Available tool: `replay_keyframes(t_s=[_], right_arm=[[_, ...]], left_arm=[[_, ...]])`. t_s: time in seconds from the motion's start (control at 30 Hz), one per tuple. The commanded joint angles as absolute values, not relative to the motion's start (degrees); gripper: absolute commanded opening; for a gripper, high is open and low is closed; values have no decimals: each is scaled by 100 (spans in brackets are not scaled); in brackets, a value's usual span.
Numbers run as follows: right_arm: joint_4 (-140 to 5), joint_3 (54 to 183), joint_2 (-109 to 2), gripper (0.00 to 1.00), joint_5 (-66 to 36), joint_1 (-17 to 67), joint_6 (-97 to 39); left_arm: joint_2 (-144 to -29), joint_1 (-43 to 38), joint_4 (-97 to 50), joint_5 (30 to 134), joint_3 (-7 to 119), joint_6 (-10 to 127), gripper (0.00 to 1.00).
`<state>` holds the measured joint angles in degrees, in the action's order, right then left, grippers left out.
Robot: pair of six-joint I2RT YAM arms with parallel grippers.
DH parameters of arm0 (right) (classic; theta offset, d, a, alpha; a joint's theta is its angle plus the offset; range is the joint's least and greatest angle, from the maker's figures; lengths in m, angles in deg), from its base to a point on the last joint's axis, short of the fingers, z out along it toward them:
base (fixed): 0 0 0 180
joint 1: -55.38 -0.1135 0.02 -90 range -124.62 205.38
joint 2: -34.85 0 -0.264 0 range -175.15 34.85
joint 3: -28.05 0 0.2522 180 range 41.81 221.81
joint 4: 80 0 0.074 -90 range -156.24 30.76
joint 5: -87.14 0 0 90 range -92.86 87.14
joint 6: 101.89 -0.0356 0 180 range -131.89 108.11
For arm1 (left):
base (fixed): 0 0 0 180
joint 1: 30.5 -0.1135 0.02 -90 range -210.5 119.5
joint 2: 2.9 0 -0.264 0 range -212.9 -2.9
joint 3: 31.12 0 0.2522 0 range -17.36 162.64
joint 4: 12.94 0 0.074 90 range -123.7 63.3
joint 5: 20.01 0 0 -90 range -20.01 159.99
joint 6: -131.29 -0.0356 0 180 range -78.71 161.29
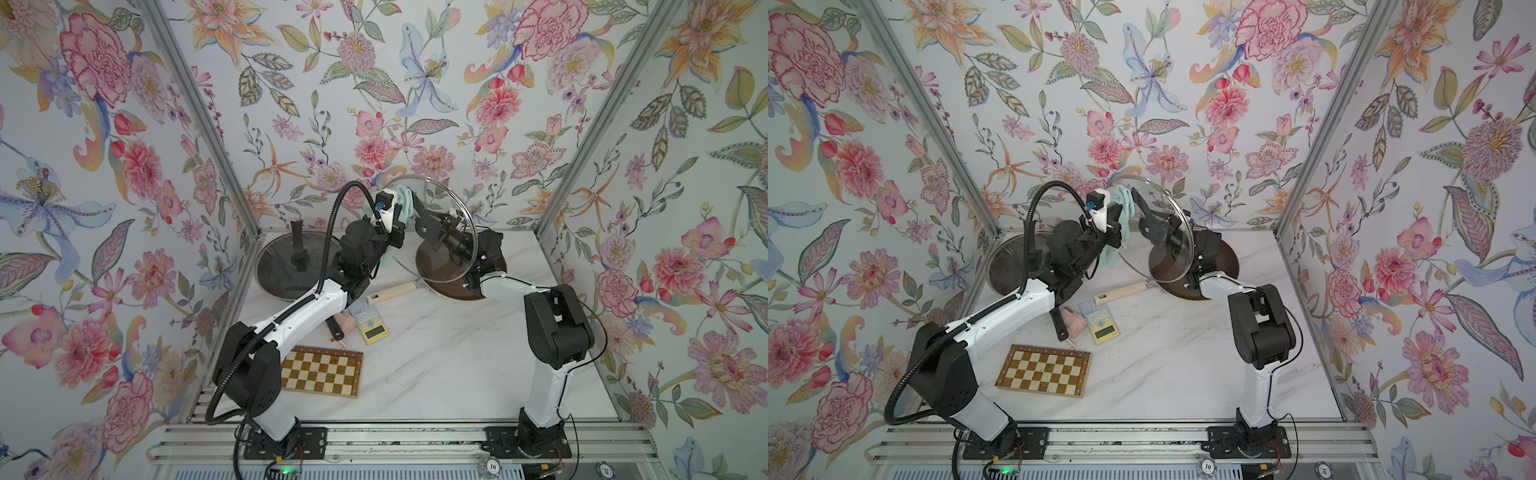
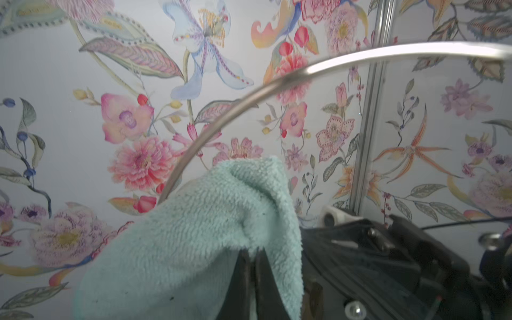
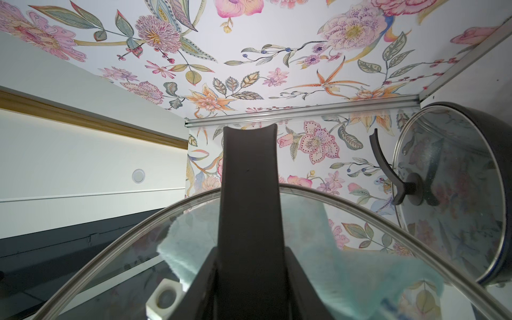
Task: Wipe the pot lid with a cloth
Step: Wipe the pot lid.
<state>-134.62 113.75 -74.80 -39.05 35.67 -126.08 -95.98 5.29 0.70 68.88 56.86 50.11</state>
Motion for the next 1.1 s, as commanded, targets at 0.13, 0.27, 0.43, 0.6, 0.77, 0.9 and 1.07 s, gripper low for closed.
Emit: replay_keyframes(t_s=[0.13,0.27,0.43,0.6,0.77,0.9,1.07], right_arm=[[-14588,11502,-6878,2,-3773,3624,-12717],[-14765,11718,-7233,2,-3763,3532,-12876],[-14947,11736,-7513,1,-3705,3464,-12940],[-14964,11732,-7605,1,-3773,3436,-13028],[-15081,11722,-7607,1,-3776,3440,-13183],[-15101,11781,-7614,1,-3772,3480,-13212],[-15037,12023,-7770,1,-3788,3555,-13247]], left_arm=[[-9616,1280,290,7345,5506,5544,0],[-9953,1510,133,7771,6203,5422,0],[-9961,1520,96,7972,6727,5271,0],[-9897,1438,11,7392,7028,4835,0],[-9836,1121,-102,6337,6865,4928,0],[-9844,1072,-405,6111,6515,4997,0],[-9965,1273,-374,7189,6138,5447,0]])
